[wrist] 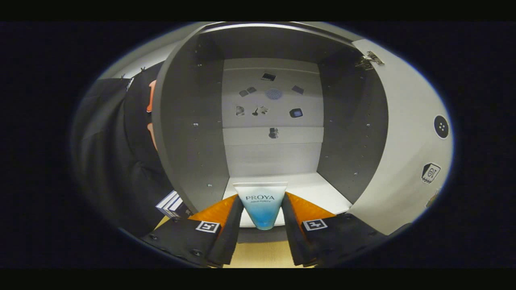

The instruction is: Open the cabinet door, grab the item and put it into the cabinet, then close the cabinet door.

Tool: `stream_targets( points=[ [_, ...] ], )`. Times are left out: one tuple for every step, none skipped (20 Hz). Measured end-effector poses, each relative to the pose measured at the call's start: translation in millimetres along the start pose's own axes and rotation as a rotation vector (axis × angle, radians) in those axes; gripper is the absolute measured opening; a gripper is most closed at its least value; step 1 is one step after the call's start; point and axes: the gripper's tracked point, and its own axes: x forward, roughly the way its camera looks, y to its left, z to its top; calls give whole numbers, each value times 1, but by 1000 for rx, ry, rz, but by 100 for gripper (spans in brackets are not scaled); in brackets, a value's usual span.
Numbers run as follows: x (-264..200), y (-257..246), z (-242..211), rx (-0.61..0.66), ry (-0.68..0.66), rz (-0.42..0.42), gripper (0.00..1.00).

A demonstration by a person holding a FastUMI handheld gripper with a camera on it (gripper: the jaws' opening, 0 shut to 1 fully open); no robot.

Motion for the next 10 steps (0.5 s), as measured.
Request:
stream_targets(
  points=[
    [9,-2,-2,4,8,-1,61],
    [19,-5,-4,6,20,-4,61],
    [28,-8,-7,4,30,-6,61],
    [35,-10,-9,-1,38,-7,61],
    [43,-11,-13,-7,46,-8,61],
    [48,-12,-15,-9,53,-9,61],
    [54,-12,-17,-9,59,-6,61],
    [60,-11,-19,-5,63,-1,61],
    [64,-10,-22,-2,68,3,61],
    [67,-10,-24,-2,74,7,61]
  ],
)
